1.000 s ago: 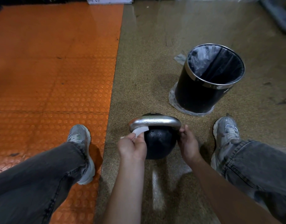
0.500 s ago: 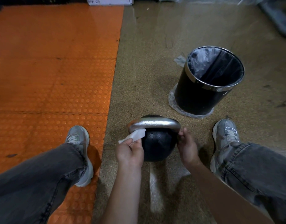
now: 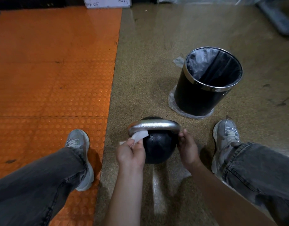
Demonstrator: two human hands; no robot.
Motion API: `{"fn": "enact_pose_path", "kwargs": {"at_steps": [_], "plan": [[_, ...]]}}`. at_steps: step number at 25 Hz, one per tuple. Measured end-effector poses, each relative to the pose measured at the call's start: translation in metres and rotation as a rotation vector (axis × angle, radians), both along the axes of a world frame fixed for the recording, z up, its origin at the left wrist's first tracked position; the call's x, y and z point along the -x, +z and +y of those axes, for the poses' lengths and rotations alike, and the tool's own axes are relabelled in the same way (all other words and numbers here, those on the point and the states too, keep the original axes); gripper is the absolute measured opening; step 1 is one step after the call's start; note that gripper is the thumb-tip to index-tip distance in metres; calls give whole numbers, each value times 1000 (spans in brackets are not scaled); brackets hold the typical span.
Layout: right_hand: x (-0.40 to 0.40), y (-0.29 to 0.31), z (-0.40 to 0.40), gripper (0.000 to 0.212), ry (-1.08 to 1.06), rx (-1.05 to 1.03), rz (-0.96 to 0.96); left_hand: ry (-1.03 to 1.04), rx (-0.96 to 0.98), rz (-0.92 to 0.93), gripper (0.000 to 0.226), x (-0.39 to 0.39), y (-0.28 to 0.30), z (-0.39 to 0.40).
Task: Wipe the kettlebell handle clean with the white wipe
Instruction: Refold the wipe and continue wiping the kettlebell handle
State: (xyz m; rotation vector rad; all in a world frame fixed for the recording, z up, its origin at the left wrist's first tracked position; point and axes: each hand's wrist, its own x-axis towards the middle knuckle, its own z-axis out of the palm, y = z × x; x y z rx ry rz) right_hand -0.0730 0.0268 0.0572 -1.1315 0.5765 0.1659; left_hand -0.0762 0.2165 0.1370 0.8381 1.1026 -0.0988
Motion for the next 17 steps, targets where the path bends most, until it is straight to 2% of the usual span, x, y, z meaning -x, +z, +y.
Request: {"fn": "enact_pose_path", "kwargs": {"at_steps": [3, 6, 9, 10, 12, 14, 15, 17], "plan": [[1, -4, 1, 25, -34, -15, 0, -18, -40, -3, 25, 4, 2, 2], [1, -2, 2, 24, -31, 0, 9, 57, 126, -46, 37, -7, 13, 1], [1, -5, 0, 27, -25, 8, -2, -10, 11, -2, 19, -5, 7, 2], [1, -6, 0, 27, -25, 7, -11, 10, 26, -2, 20, -4, 5, 0], [2, -4, 1, 25, -24, -6, -22, 110, 110, -19, 30, -5, 2, -1], [1, -4, 2, 25, -19, -15, -16, 202, 130, 15, 21, -12, 9, 1], [1, -5, 1, 25, -11, -5, -13, 219, 192, 1, 19, -13, 12, -2], [2, -9, 0, 25, -5, 12, -25, 294, 365, -106, 33, -12, 12, -4]]}}
